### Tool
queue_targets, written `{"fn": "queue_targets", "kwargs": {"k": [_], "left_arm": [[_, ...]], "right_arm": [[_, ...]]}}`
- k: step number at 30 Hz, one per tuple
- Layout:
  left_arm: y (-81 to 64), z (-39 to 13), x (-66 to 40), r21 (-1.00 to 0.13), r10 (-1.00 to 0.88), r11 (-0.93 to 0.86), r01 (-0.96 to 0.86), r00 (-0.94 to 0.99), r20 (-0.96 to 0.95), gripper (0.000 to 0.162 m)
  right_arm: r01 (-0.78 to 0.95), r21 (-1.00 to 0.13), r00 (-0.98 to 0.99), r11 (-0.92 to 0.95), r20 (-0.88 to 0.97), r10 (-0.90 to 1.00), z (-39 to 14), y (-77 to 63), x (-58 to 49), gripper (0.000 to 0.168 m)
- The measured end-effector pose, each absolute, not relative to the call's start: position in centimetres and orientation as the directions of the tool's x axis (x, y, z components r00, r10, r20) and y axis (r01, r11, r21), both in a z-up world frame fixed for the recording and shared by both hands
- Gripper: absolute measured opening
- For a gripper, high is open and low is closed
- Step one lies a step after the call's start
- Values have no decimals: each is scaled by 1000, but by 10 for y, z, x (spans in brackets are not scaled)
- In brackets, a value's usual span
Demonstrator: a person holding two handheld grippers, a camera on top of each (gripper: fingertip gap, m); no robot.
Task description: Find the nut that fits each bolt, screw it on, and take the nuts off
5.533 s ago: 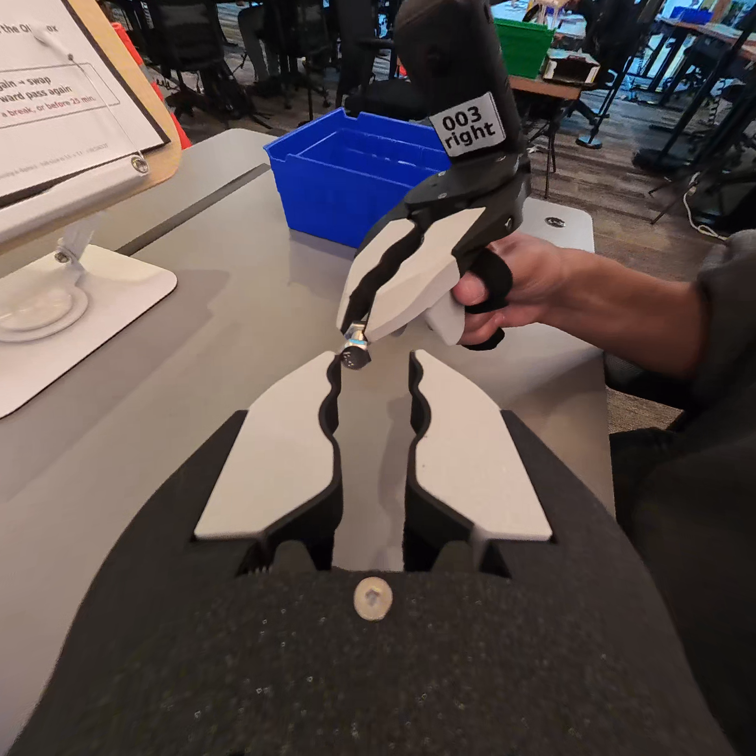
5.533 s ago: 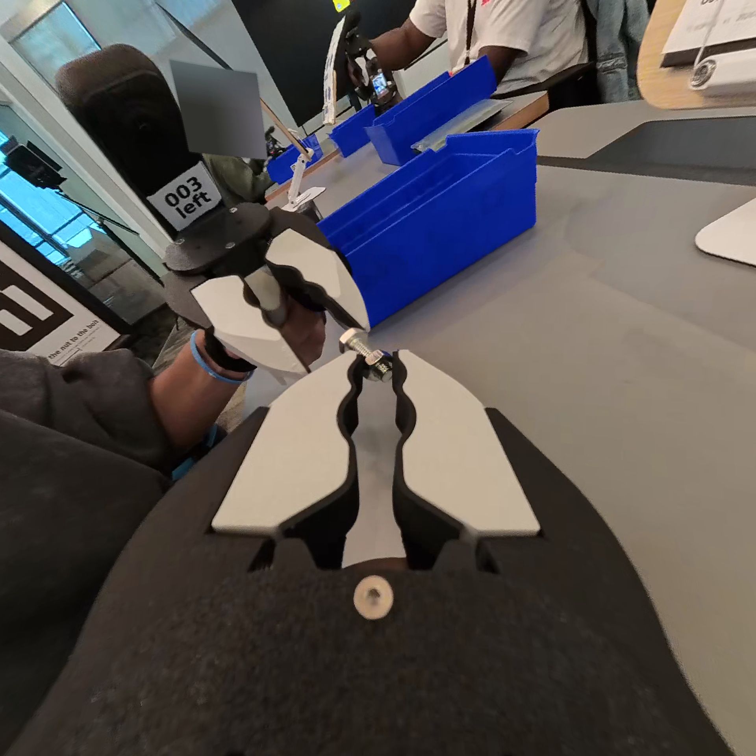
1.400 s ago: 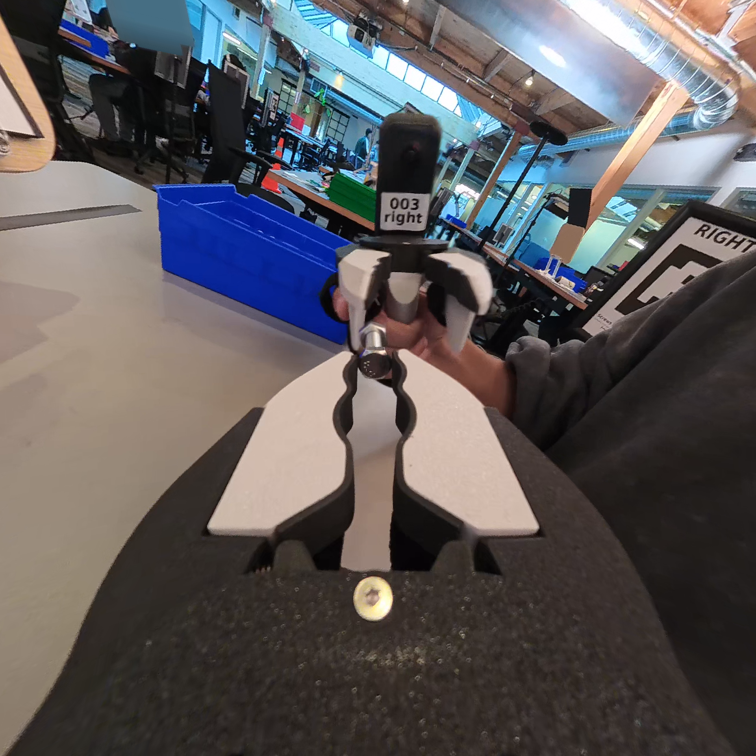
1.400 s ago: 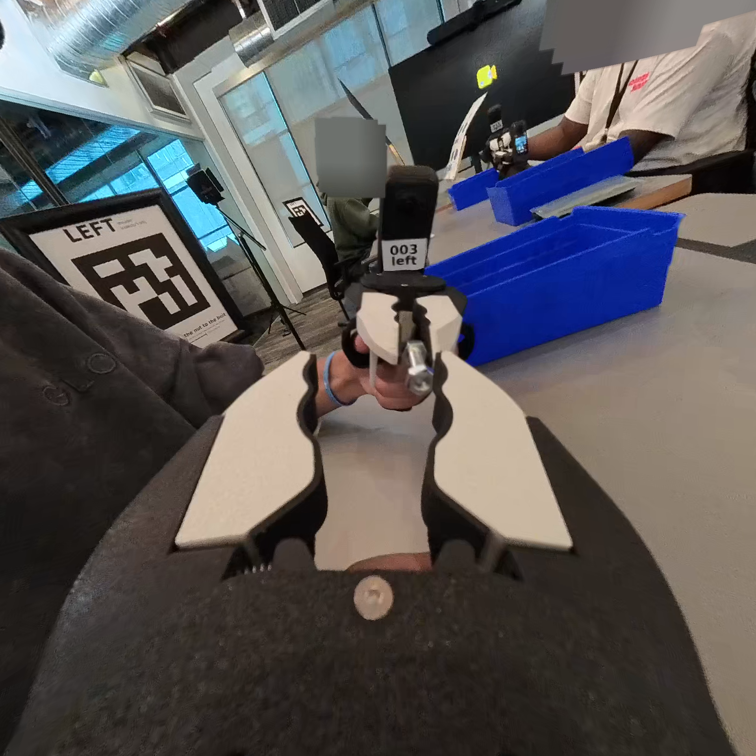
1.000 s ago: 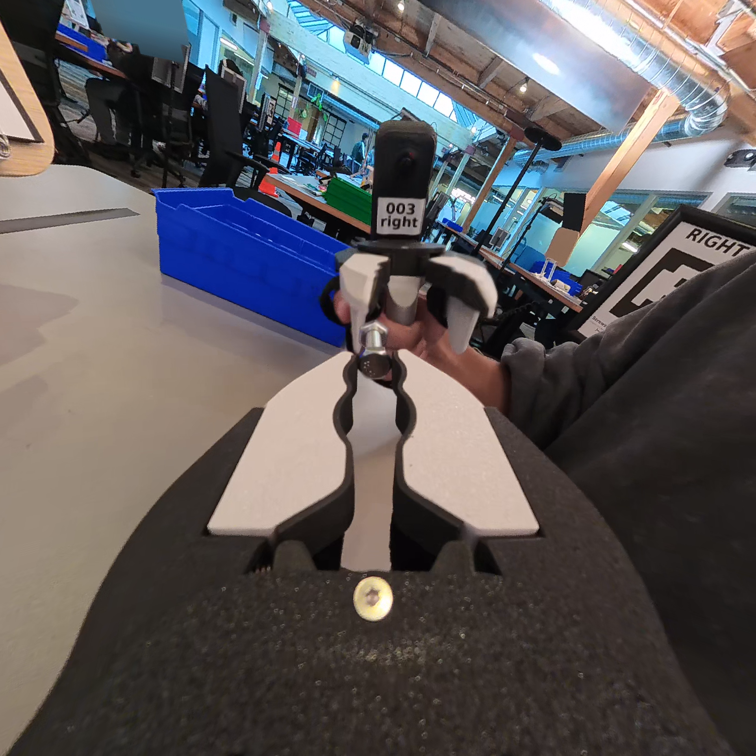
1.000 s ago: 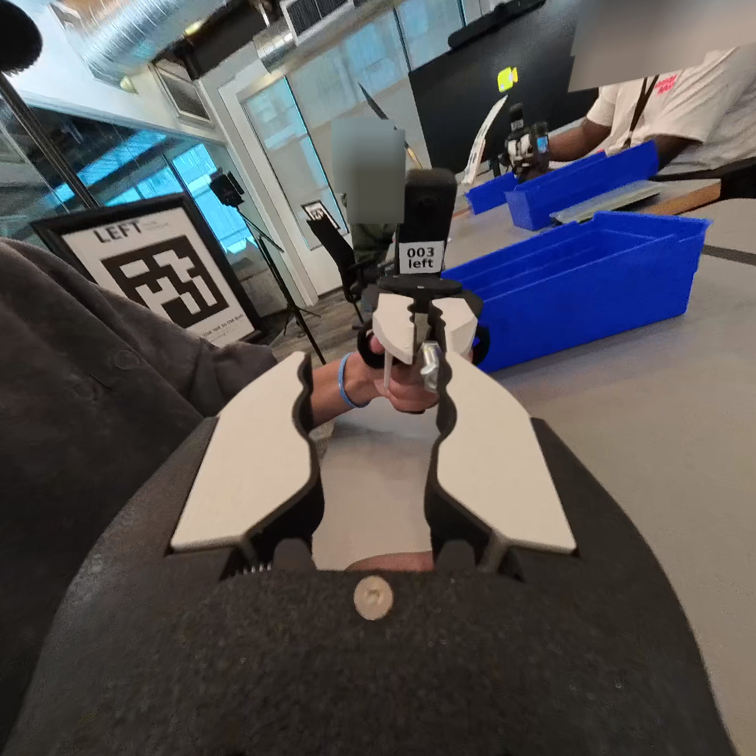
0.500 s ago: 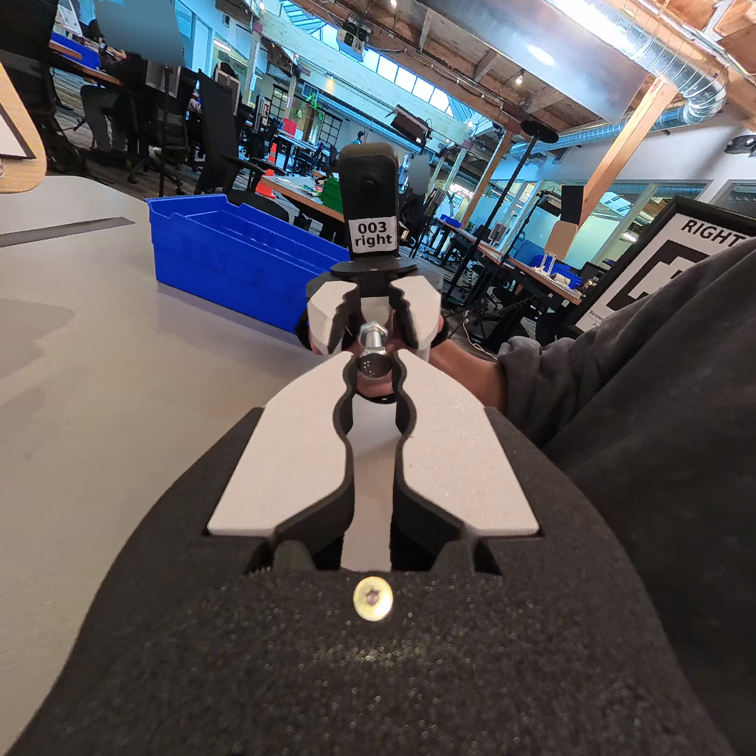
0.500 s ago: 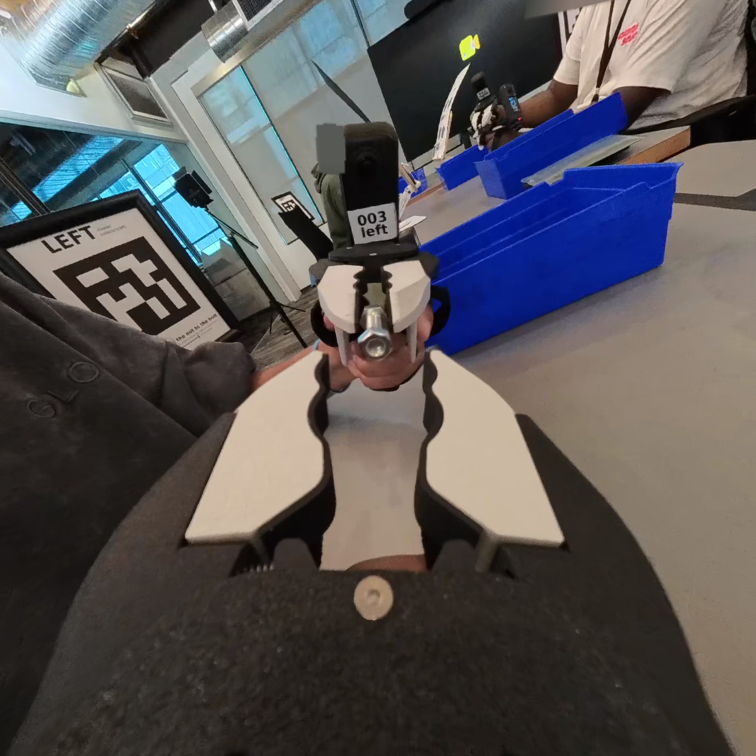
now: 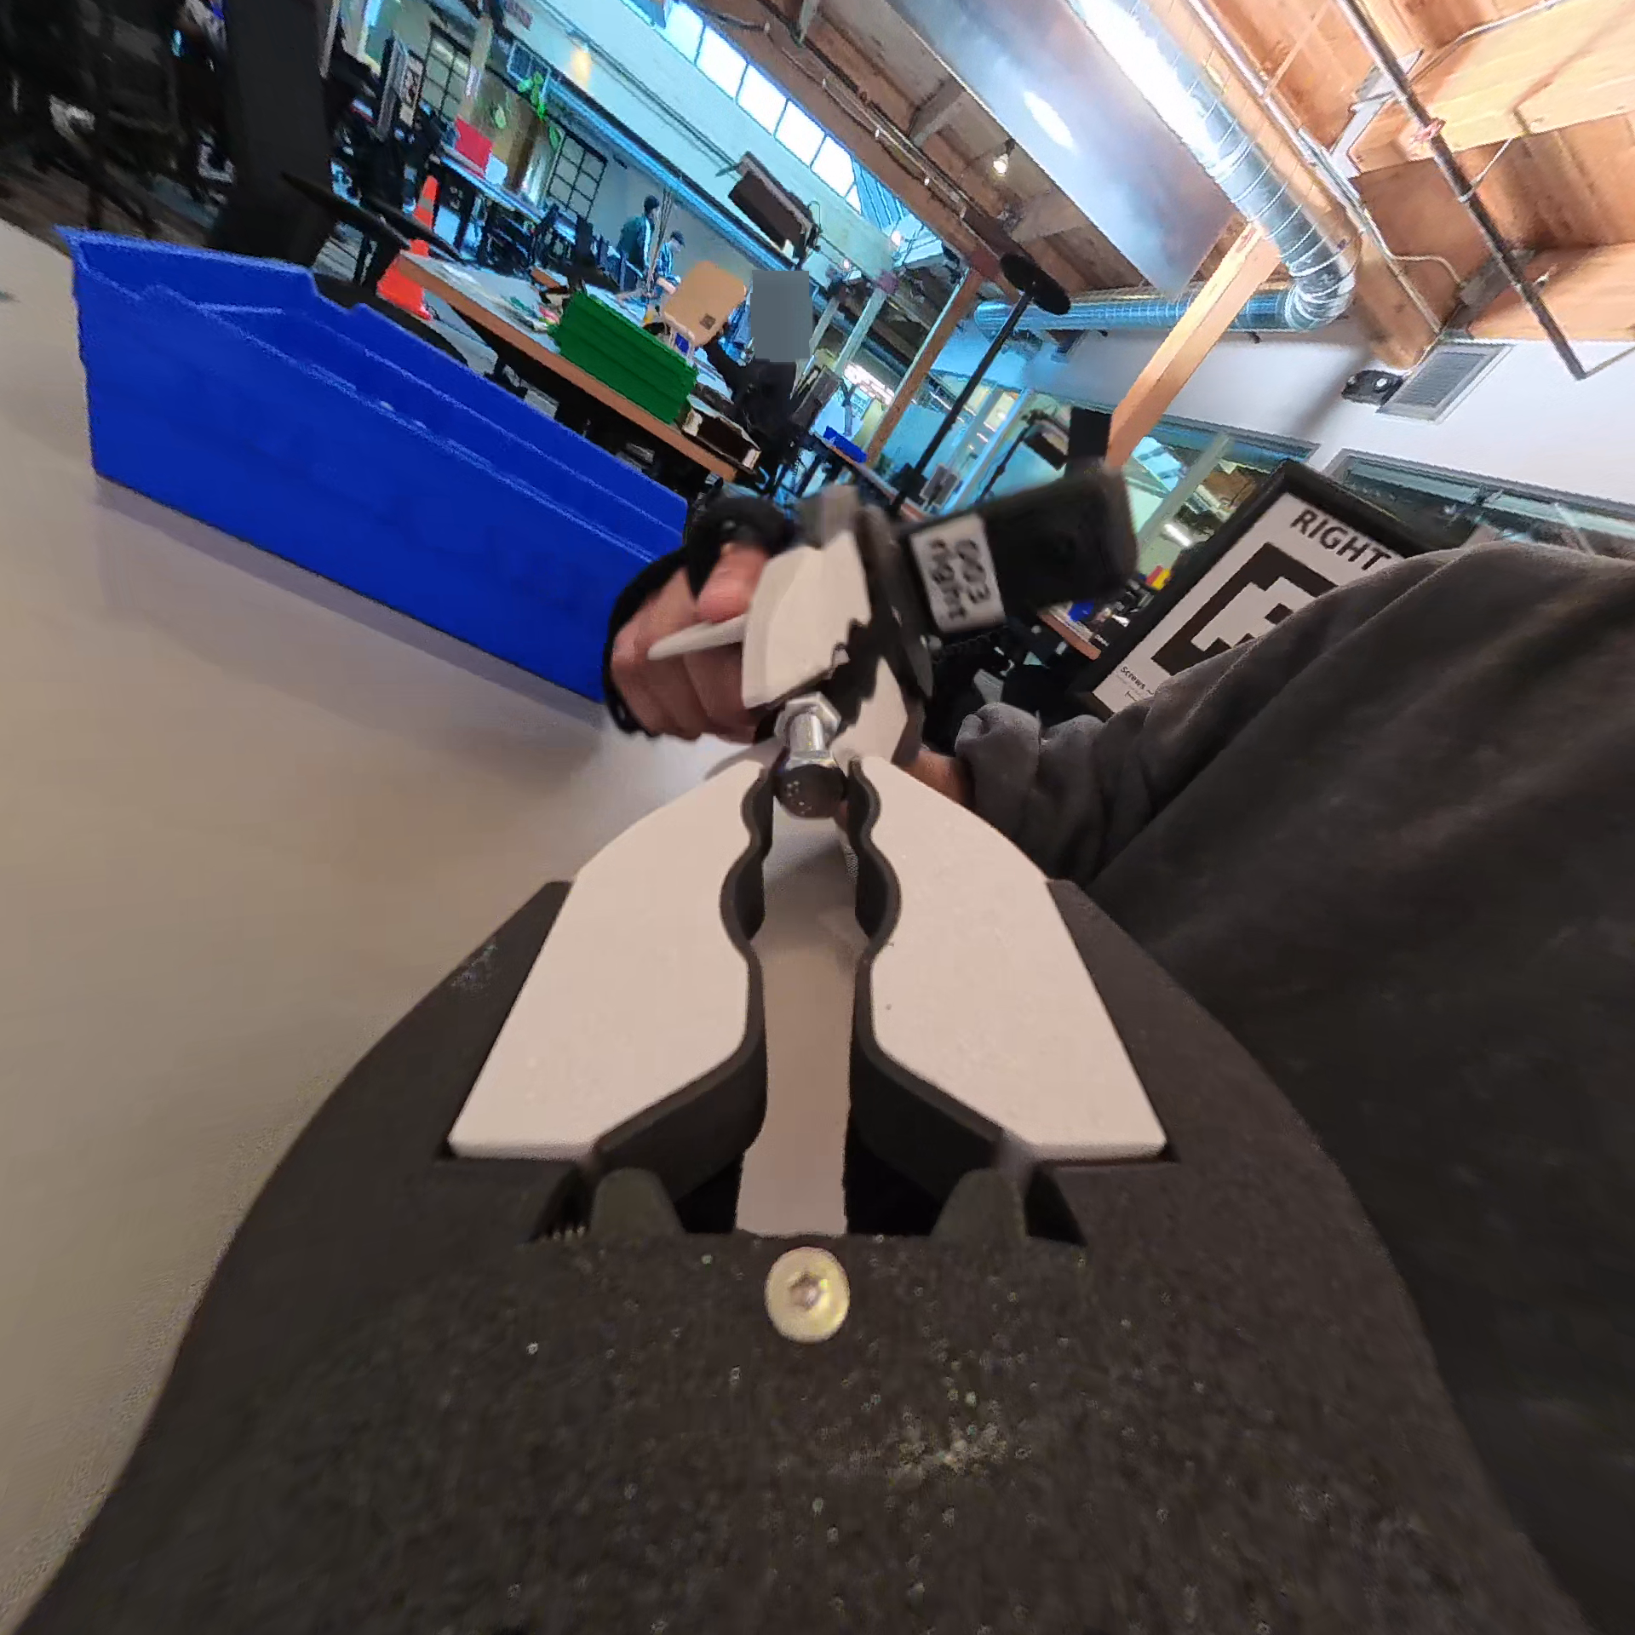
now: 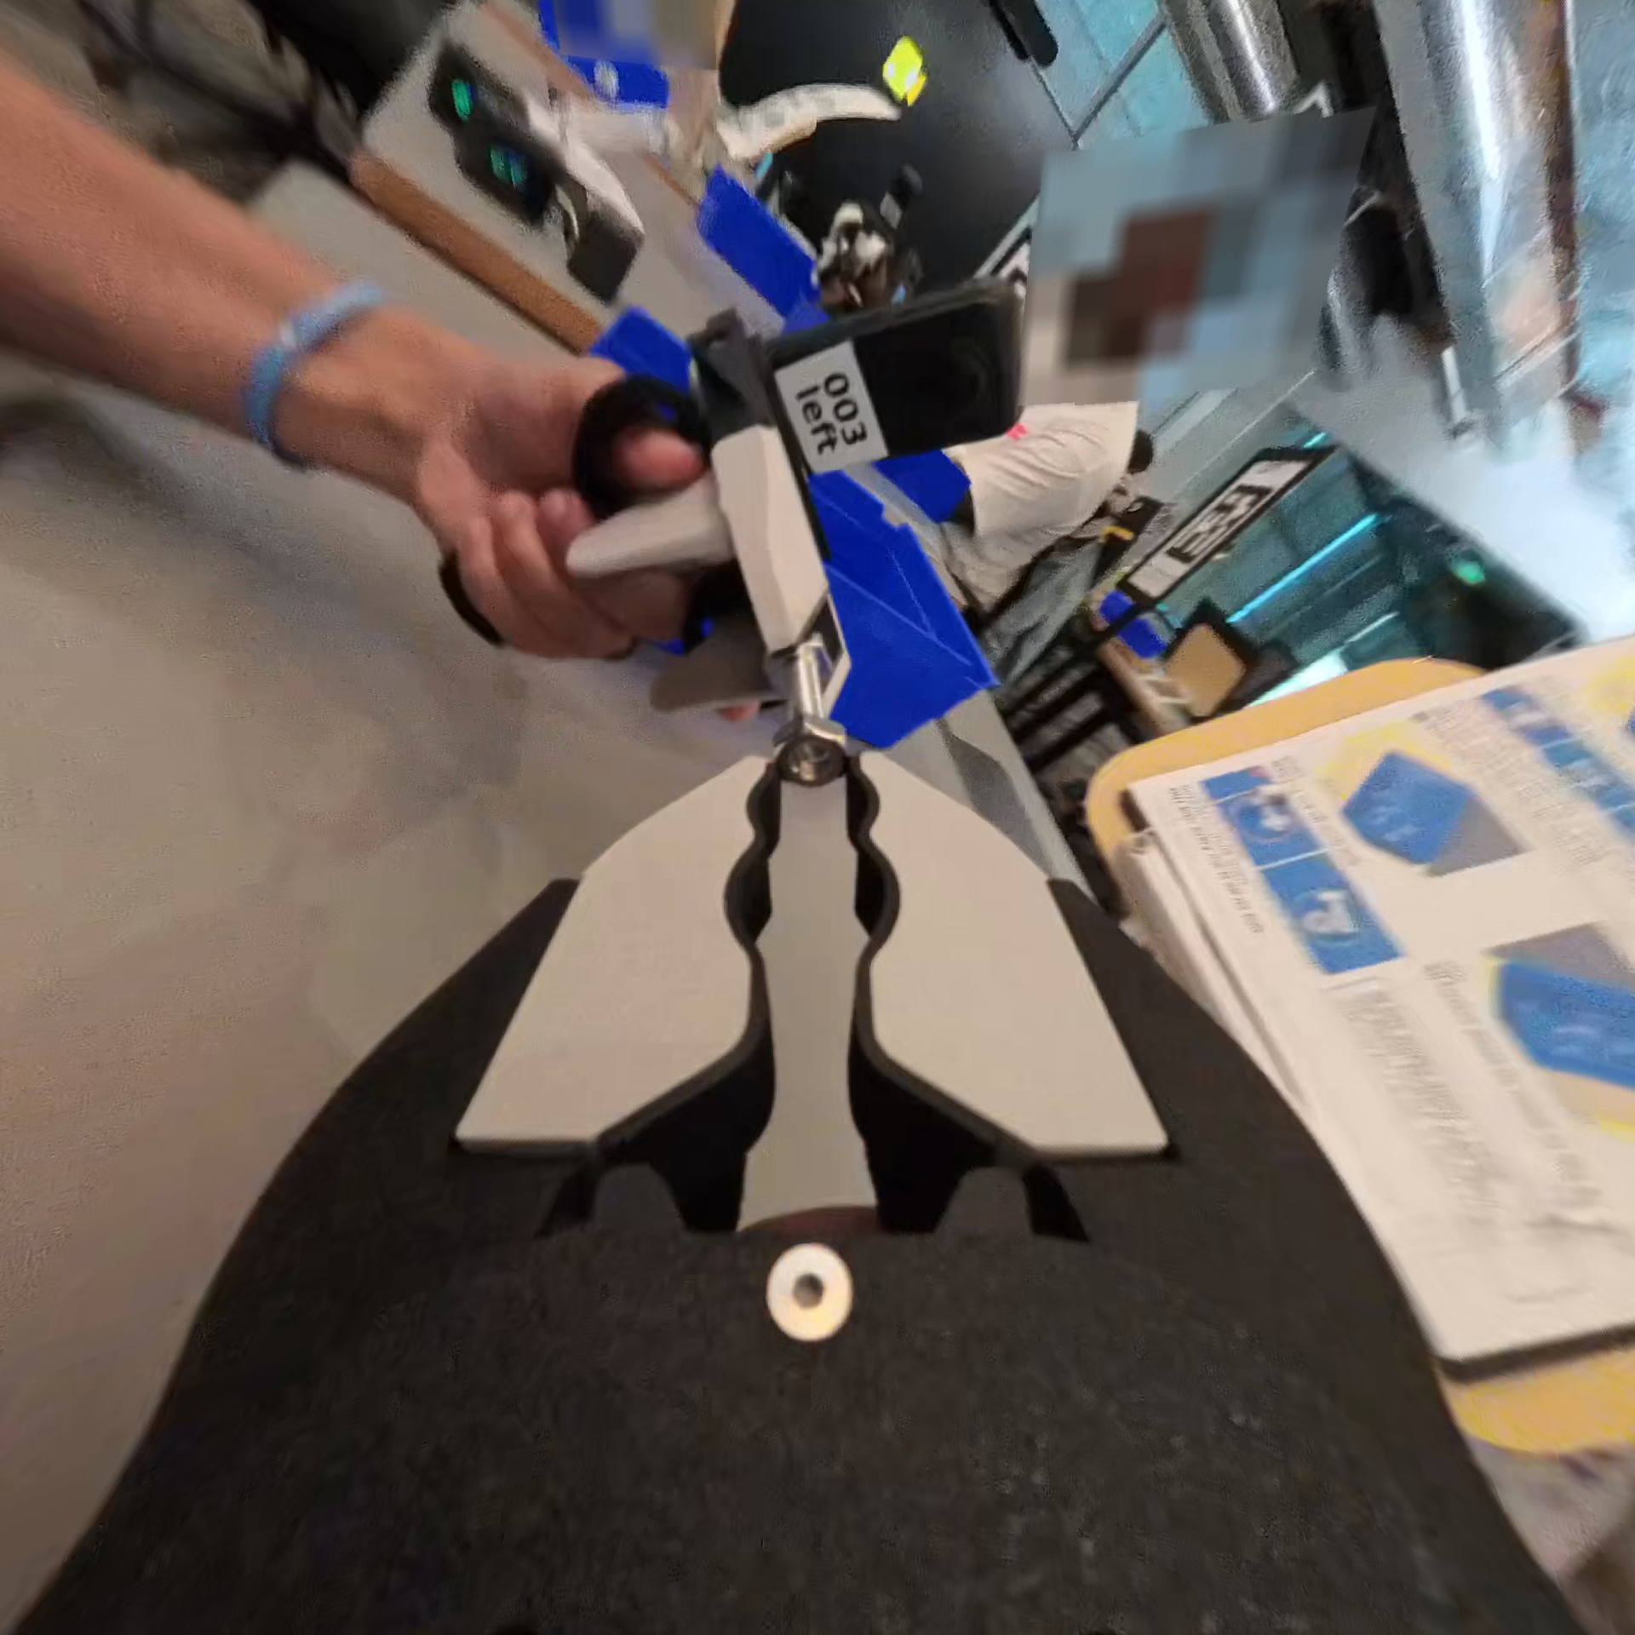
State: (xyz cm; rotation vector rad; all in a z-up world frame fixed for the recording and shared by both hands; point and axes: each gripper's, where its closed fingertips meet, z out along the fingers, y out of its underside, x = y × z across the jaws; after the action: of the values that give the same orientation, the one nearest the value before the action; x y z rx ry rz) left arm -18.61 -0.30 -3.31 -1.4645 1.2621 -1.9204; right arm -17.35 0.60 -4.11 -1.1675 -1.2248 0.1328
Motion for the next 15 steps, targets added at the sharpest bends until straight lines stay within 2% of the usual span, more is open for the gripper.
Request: {"fn": "queue_targets", "kwargs": {"k": [2,4,6,8,12,15], "left_arm": [[-2,-41,-186,-817,-735,-531,-227,-358,576,15],[-1,-41,-186,-795,-703,-564,-224,-375,604,15],[2,-37,-188,-792,-695,-578,-198,-390,604,15],[3,-36,-189,-806,-718,-559,-195,-373,588,15],[9,-26,-195,-849,-782,-507,-149,-336,525,15],[36,-15,-200,-910,-898,-410,-58,-147,414,15]], "right_arm": [[648,-545,305,531,825,475,-49,7,-171,14],[709,-440,258,552,889,378,-52,8,-167,14],[707,-500,323,500,857,402,-54,12,-161,14],[640,-594,349,487,789,505,-58,5,-165,14],[544,-736,458,403,662,593,-48,11,-155,14],[535,-781,535,322,608,587,-40,19,-139,14]]}}
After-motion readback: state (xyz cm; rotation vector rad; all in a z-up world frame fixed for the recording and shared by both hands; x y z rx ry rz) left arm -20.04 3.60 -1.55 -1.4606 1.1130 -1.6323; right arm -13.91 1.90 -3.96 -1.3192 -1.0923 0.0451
